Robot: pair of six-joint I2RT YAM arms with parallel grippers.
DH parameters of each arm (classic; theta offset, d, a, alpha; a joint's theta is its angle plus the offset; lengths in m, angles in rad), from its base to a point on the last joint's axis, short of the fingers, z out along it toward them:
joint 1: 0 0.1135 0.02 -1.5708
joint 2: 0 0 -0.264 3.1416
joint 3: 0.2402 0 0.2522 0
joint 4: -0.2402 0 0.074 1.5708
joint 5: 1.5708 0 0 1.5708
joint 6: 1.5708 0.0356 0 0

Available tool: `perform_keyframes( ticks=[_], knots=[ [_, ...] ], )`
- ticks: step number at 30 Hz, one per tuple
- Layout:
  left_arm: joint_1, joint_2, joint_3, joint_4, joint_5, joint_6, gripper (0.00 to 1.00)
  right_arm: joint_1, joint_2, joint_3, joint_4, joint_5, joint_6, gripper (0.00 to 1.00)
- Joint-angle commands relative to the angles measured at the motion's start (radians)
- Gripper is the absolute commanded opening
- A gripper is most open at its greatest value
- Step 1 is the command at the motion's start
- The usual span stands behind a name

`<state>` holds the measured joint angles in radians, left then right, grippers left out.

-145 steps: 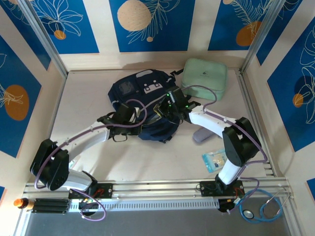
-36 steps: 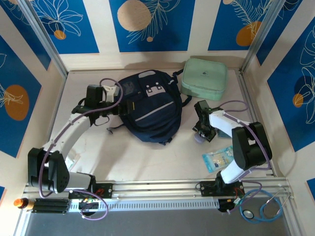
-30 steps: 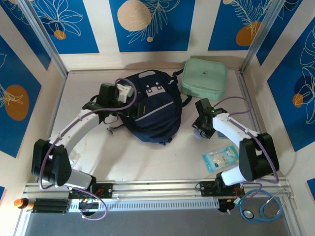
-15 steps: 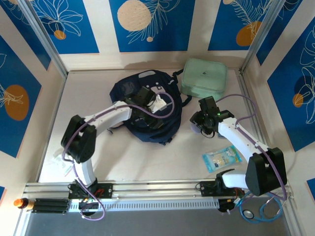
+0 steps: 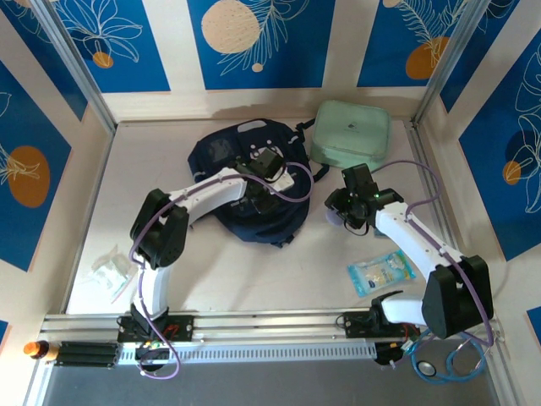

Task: Pack the student bag
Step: Open the student bag at the top-center of the table.

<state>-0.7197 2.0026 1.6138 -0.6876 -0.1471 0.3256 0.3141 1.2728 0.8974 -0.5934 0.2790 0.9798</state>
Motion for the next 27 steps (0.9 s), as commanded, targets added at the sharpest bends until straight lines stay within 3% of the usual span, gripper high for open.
perform_keyframes(
  ticks=[1,4,11,17,27],
  knots=[
    [0.011,-0.022,0.048,-0.043,-0.023,0.021,0.39,-0.003,-0.043,0.036,0.004,-0.022,0.008,0.55],
    [0.022,-0.032,0.097,-0.112,0.091,0.023,0.35,-0.003,-0.052,0.031,0.009,-0.029,0.013,0.55],
    [0.048,-0.015,0.139,-0.139,0.102,0.011,0.22,0.002,-0.056,0.019,0.024,-0.047,0.027,0.55],
    [0.054,0.015,0.172,-0.171,0.09,0.005,0.0,0.003,-0.058,0.018,0.027,-0.051,0.028,0.55],
    [0.055,0.005,0.164,-0.17,0.134,0.019,0.0,0.003,-0.062,0.017,0.036,-0.056,0.028,0.55]
  ],
)
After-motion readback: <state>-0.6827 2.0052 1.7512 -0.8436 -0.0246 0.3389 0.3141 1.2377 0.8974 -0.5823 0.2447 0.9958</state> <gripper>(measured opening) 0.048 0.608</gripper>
